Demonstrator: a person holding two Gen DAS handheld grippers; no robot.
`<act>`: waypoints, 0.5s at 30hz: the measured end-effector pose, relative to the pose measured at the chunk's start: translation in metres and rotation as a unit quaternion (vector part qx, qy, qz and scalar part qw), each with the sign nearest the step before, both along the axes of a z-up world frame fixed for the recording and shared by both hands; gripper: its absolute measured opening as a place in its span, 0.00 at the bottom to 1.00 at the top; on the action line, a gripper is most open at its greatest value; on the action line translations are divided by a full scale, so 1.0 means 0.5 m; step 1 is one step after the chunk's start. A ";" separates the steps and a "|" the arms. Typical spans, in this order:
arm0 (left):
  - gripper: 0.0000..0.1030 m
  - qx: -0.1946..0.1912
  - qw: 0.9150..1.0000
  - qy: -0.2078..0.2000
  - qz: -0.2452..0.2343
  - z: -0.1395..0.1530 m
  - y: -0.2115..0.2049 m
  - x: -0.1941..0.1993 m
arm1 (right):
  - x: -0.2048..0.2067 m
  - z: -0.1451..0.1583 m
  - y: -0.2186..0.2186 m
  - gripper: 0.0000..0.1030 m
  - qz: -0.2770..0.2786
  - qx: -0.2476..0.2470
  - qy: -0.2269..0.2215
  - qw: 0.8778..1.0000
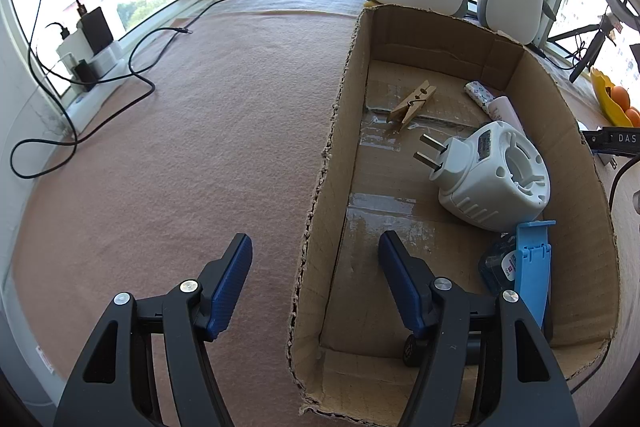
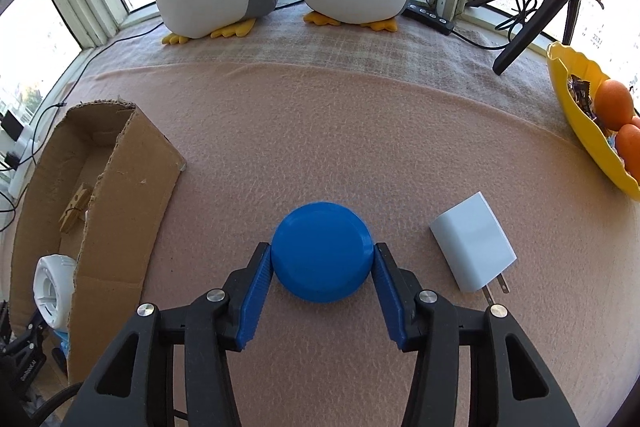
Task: Organize rigid objects
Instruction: 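Move the right gripper to the blue round lid and close on it, then carry the blue lid into the box and open the right gripper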
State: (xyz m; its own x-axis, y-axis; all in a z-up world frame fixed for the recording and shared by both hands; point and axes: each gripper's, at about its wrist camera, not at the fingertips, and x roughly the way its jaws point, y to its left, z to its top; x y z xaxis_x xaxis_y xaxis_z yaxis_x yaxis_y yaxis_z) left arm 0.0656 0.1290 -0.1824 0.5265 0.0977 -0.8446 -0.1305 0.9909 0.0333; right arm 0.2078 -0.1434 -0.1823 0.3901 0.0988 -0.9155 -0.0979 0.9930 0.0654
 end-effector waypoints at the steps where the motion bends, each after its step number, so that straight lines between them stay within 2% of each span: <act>1: 0.64 0.000 1.000 0.000 0.000 0.000 0.000 0.000 | -0.004 0.006 0.004 0.45 0.001 0.003 -0.002 1.000; 15: 0.64 -0.001 1.000 -0.001 0.000 0.001 0.001 0.000 | -0.042 0.141 0.098 0.45 0.056 0.038 -0.063 0.996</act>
